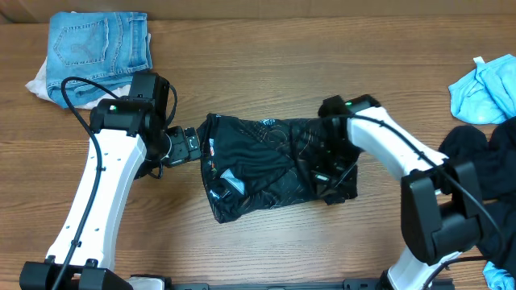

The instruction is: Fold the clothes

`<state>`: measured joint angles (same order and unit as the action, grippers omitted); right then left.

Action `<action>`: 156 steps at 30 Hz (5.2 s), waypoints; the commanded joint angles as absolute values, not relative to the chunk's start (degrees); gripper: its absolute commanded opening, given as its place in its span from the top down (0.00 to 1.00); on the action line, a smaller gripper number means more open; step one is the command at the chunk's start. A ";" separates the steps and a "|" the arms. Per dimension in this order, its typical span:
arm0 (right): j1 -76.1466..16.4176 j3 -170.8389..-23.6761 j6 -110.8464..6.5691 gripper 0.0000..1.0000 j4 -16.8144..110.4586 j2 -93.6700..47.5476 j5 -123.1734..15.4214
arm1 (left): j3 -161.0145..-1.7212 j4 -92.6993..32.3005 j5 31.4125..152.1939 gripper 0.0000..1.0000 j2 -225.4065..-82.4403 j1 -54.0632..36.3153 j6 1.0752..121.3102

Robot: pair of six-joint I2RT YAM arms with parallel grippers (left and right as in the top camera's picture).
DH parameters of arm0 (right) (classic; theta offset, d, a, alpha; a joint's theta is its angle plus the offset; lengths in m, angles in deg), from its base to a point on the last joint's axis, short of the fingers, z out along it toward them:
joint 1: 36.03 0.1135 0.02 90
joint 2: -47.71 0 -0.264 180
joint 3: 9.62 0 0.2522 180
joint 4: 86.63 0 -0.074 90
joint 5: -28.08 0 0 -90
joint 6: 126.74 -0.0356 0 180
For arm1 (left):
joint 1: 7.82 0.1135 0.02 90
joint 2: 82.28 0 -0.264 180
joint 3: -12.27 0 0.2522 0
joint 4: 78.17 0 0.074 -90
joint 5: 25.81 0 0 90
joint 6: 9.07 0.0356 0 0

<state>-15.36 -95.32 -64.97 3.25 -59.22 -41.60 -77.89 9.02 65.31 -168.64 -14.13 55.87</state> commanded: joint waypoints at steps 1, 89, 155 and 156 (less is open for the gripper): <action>-11.12 -95.17 -65.52 0.88 5.02 -59.11 -37.80 | -78.05 8.56 65.75 0.00 -168.62 -14.35 56.96; -19.97 -105.01 -60.77 0.71 44.93 -72.53 -32.45 | -78.05 9.02 65.71 0.00 -168.62 -14.35 57.18; -41.04 -142.32 -48.51 0.00 -5.82 -64.91 -55.44 | -61.17 -24.31 106.01 0.00 -202.11 -6.81 72.98; -41.04 -142.32 -48.51 0.00 -5.82 -64.91 -55.44 | -61.17 -24.70 106.01 0.00 -202.61 -7.38 72.29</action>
<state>-40.91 -141.59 -48.71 -6.04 -65.28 -54.89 -64.23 -23.33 116.59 -195.86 -4.60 72.04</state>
